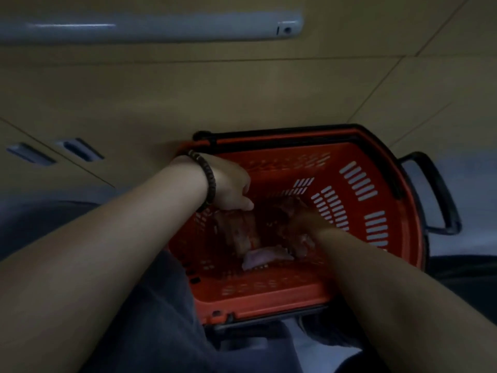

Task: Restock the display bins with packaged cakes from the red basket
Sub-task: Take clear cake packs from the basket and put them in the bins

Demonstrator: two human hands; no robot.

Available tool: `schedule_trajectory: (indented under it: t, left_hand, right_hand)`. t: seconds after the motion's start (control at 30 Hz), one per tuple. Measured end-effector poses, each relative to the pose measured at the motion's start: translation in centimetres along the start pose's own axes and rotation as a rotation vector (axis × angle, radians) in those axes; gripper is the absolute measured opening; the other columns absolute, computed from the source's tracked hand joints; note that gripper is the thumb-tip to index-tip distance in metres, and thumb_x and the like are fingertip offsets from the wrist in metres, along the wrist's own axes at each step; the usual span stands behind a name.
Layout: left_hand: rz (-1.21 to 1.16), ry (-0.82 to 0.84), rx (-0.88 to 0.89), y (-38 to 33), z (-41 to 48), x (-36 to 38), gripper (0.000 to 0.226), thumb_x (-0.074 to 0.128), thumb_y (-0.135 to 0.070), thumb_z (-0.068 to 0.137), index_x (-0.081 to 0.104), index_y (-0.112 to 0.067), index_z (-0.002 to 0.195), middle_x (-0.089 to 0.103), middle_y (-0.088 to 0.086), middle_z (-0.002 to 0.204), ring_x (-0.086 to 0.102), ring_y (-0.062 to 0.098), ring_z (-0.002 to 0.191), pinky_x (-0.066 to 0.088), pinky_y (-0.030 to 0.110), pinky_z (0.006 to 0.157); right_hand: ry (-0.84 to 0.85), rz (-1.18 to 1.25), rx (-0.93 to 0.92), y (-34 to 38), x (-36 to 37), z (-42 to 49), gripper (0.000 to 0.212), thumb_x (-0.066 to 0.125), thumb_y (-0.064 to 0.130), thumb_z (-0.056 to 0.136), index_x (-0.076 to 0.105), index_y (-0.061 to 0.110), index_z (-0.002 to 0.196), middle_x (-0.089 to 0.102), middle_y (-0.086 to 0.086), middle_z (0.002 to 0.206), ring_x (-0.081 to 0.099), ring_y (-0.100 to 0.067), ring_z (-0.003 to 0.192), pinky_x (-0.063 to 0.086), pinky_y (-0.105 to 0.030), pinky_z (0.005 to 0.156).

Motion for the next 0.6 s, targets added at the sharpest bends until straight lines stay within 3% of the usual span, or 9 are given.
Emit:
schedule_trajectory:
  t: [0.1, 0.17, 0.23, 0.3, 0.37, 0.43, 0.5, 0.53, 0.6]
  left_hand:
    - [-0.018, -0.004, 0.026, -0.2, 0.4, -0.1, 0.051, 0.047, -0.058, 0.104, 0.058, -0.025, 0.141, 0.059, 0.001, 0.143, 0.056, 0.023, 0.129, 0.044, 0.03, 0.097]
    - [-0.021, -0.043, 0.043, -0.2, 0.7, -0.3, 0.052, 0.047, -0.059, 0.103, 0.055, -0.027, 0.144, 0.056, 0.001, 0.146, 0.054, 0.024, 0.132, 0.044, 0.031, 0.101]
    - [-0.029, -0.057, 0.05, -0.2, 1.0, -0.4, 0.053, 0.048, -0.059, 0.103, 0.054, -0.027, 0.145, 0.055, 0.002, 0.146, 0.053, 0.024, 0.132, 0.042, 0.03, 0.097]
    - [-0.029, -0.056, 0.049, -0.2, 1.3, -0.5, 0.053, 0.048, -0.059, 0.103, 0.055, -0.026, 0.143, 0.057, 0.003, 0.143, 0.054, 0.025, 0.13, 0.04, 0.029, 0.09]
    - [-0.036, -0.07, 0.057, -0.1, 1.4, -0.7, 0.051, 0.048, -0.059, 0.103, 0.057, -0.025, 0.14, 0.058, 0.003, 0.14, 0.056, 0.024, 0.127, 0.039, 0.028, 0.088]
    - [-0.037, -0.078, 0.061, 0.0, 1.4, -0.9, 0.05, 0.049, -0.059, 0.103, 0.059, -0.026, 0.139, 0.059, 0.003, 0.14, 0.056, 0.025, 0.127, 0.041, 0.029, 0.09]
    - [-0.029, -0.076, 0.064, 0.1, 1.3, -0.9, 0.05, 0.049, -0.059, 0.103, 0.059, -0.026, 0.139, 0.059, 0.004, 0.14, 0.056, 0.025, 0.127, 0.044, 0.029, 0.095]
    - [-0.02, -0.072, 0.065, 0.2, 1.3, -0.9, 0.05, 0.049, -0.059, 0.103, 0.06, -0.025, 0.138, 0.06, 0.004, 0.14, 0.057, 0.026, 0.128, 0.046, 0.03, 0.099]
    - [-0.004, -0.064, 0.063, 0.3, 1.1, -1.1, 0.051, 0.048, -0.06, 0.102, 0.06, -0.026, 0.138, 0.06, 0.003, 0.14, 0.057, 0.025, 0.128, 0.047, 0.032, 0.103]
  right_hand:
    - [0.085, 0.035, 0.046, -1.2, 4.0, 1.4, 0.06, 0.061, 0.036, 0.1, 0.046, 0.019, 0.155, 0.044, -0.012, 0.161, 0.046, -0.031, 0.145, 0.036, -0.037, 0.121]
    - [0.123, 0.022, 0.029, -2.2, 5.9, 2.9, 0.077, 0.041, 0.056, 0.096, 0.036, 0.017, 0.162, 0.034, -0.01, 0.168, 0.035, -0.031, 0.153, 0.024, -0.044, 0.127]
    - [0.169, 0.167, 0.115, -3.2, 6.7, 3.8, 0.077, 0.056, 0.05, 0.094, 0.038, 0.016, 0.161, 0.04, -0.013, 0.164, 0.039, -0.037, 0.15, 0.031, -0.051, 0.124]
    - [0.151, 0.156, 0.135, -3.9, 6.9, 4.3, 0.075, 0.073, 0.033, 0.093, 0.04, 0.016, 0.159, 0.047, -0.015, 0.158, 0.048, -0.038, 0.144, 0.04, -0.047, 0.119]
    - [0.026, 0.132, 0.134, -4.0, 7.1, 4.7, 0.078, 0.065, 0.044, 0.096, 0.03, 0.025, 0.163, 0.039, -0.009, 0.164, 0.043, -0.035, 0.147, 0.039, -0.042, 0.114]
    - [-0.062, -0.044, 0.02, -3.1, 6.3, 4.5, 0.079, 0.043, 0.063, 0.089, 0.024, 0.04, 0.163, 0.02, 0.006, 0.171, 0.031, -0.033, 0.152, 0.036, -0.041, 0.113]
    - [-0.068, -0.027, 0.003, -3.4, 5.8, 5.1, 0.071, 0.051, 0.056, 0.093, 0.029, 0.042, 0.159, 0.021, 0.017, 0.163, 0.03, -0.021, 0.148, 0.032, -0.018, 0.105]
    - [-0.021, -0.02, -0.021, -3.2, 5.5, 5.1, 0.073, 0.054, 0.053, 0.096, 0.025, 0.036, 0.162, 0.018, 0.015, 0.164, 0.023, -0.017, 0.151, 0.03, -0.015, 0.109]
    - [0.059, 0.01, -0.018, -2.6, 3.6, 4.4, 0.088, 0.059, 0.054, 0.098, 0.013, 0.026, 0.168, 0.006, 0.001, 0.173, 0.007, -0.027, 0.161, 0.018, -0.036, 0.126]
Point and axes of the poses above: each hand's wrist, its own z-axis towards the middle knuckle, its own x-axis out of the palm, y = z × x, the point moved 4 cm from there along z, towards the middle knuckle
